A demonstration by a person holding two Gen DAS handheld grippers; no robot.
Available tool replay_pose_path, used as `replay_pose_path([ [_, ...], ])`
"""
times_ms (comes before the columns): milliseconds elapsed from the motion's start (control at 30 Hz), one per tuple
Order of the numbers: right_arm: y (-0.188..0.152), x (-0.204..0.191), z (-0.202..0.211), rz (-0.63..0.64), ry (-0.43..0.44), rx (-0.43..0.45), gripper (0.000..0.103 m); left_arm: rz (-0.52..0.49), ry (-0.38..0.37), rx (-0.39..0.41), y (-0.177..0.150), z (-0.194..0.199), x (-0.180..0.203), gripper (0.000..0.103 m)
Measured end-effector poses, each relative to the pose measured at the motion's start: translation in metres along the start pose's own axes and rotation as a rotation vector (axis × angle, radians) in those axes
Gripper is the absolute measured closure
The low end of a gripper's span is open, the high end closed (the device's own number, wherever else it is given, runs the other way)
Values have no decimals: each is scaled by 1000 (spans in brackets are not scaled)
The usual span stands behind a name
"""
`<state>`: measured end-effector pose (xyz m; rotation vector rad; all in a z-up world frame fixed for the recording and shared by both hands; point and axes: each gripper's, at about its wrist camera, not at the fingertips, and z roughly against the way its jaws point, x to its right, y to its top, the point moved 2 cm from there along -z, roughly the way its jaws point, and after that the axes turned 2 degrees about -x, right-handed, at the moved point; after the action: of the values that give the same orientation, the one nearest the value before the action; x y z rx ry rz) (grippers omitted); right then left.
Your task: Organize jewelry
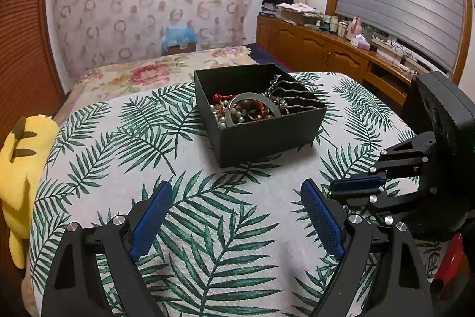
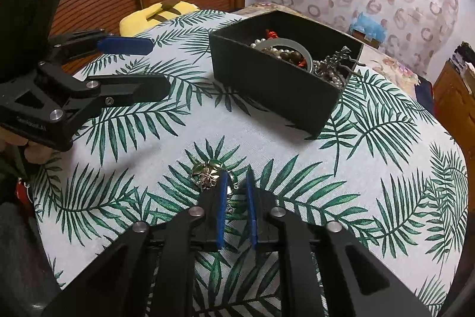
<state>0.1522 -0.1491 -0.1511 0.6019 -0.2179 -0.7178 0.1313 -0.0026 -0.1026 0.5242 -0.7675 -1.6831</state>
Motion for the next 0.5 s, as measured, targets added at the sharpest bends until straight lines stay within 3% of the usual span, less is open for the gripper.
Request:
replay_pose_path([
  [167,2,0,2,-5,-3,25,97,4,1,-1,-1,0,0,18],
  [500,12,0,44,-14,12,148,97,5,-2,-3,-1,0,0,18],
])
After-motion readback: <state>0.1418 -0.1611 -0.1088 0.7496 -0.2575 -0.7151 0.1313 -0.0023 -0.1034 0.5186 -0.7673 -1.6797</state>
